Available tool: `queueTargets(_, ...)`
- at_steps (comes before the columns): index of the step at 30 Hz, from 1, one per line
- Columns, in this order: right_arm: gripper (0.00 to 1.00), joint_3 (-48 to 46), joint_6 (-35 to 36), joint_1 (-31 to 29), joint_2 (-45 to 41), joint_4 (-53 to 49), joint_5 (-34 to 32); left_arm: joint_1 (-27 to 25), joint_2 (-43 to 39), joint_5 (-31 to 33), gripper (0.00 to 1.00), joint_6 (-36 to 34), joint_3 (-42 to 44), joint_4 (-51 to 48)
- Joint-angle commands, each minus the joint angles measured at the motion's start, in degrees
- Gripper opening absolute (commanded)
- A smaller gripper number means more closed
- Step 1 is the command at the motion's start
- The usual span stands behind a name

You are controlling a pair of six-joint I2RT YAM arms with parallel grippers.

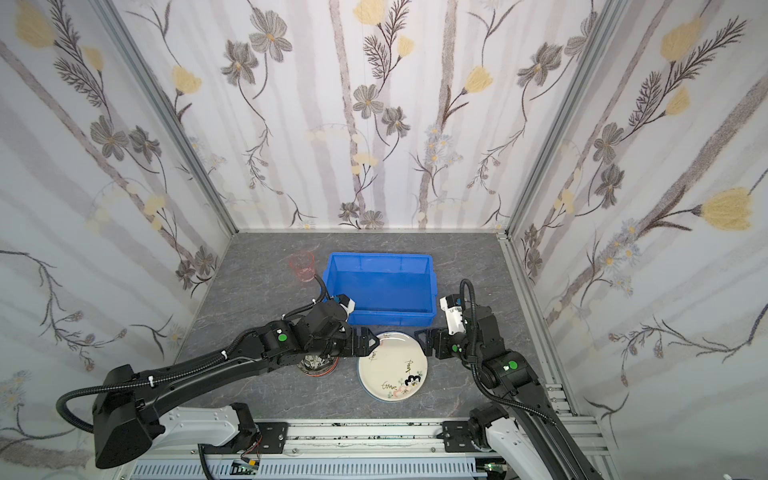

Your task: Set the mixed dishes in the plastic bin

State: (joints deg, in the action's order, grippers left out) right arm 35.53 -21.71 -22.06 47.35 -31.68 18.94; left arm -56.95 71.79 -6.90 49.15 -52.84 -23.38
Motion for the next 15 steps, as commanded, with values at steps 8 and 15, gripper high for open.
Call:
queueTargets(8,0.88,-2.4,-7.2,-3.1,5.3,1.8,-1.8,-1.5,2.1,1.9,1.0,7.4,1.2,1.3)
queueTargets(15,0.88,-5.2,-9.8,-3.7,7.4,4.2,-2.5,-2.5,5.4,2.5,1.0,9.8,0.7,1.2)
